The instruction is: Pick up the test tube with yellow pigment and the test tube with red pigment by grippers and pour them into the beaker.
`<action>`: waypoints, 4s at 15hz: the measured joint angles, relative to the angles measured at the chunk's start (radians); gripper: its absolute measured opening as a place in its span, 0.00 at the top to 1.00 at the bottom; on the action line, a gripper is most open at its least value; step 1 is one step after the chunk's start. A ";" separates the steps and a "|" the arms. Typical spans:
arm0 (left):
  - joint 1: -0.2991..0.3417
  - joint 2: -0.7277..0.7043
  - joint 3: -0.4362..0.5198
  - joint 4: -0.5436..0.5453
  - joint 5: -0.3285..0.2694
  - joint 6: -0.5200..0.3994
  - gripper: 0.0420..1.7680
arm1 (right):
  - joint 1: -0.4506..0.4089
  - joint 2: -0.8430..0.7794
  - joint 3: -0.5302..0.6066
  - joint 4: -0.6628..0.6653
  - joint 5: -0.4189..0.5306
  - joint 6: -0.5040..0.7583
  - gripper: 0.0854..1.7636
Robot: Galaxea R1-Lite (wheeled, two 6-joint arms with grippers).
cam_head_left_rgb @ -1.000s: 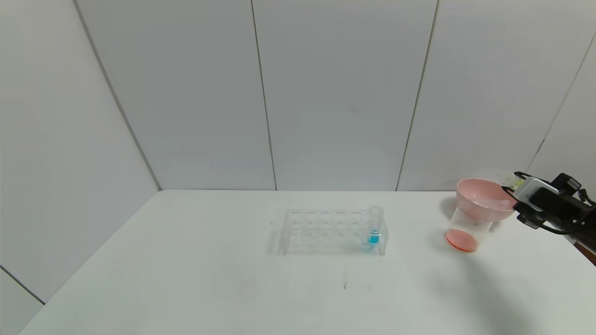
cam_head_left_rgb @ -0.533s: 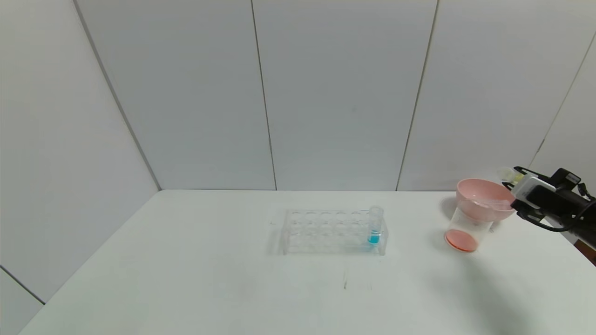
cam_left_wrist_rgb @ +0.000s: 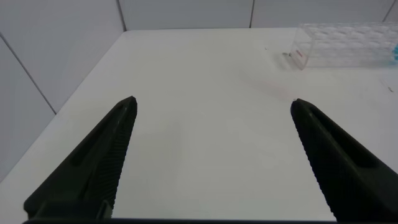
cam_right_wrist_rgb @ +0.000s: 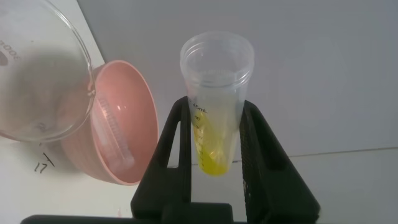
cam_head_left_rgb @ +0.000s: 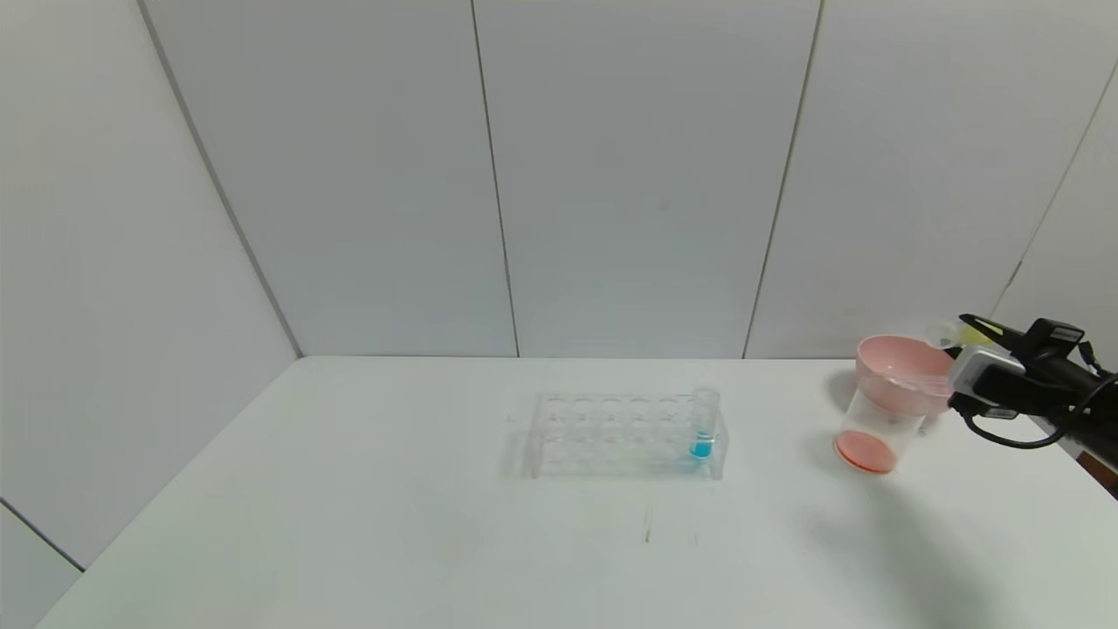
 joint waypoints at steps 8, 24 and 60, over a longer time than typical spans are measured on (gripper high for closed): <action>0.000 0.000 0.000 0.000 0.000 0.000 0.00 | 0.002 0.002 0.019 0.004 -0.045 -0.109 0.74; 0.000 0.000 0.000 0.000 0.000 0.000 0.00 | 0.055 0.002 0.031 0.002 -0.108 -0.175 0.74; 0.000 0.000 0.000 0.000 0.000 0.000 0.00 | 0.082 -0.006 0.035 0.001 -0.146 -0.280 0.74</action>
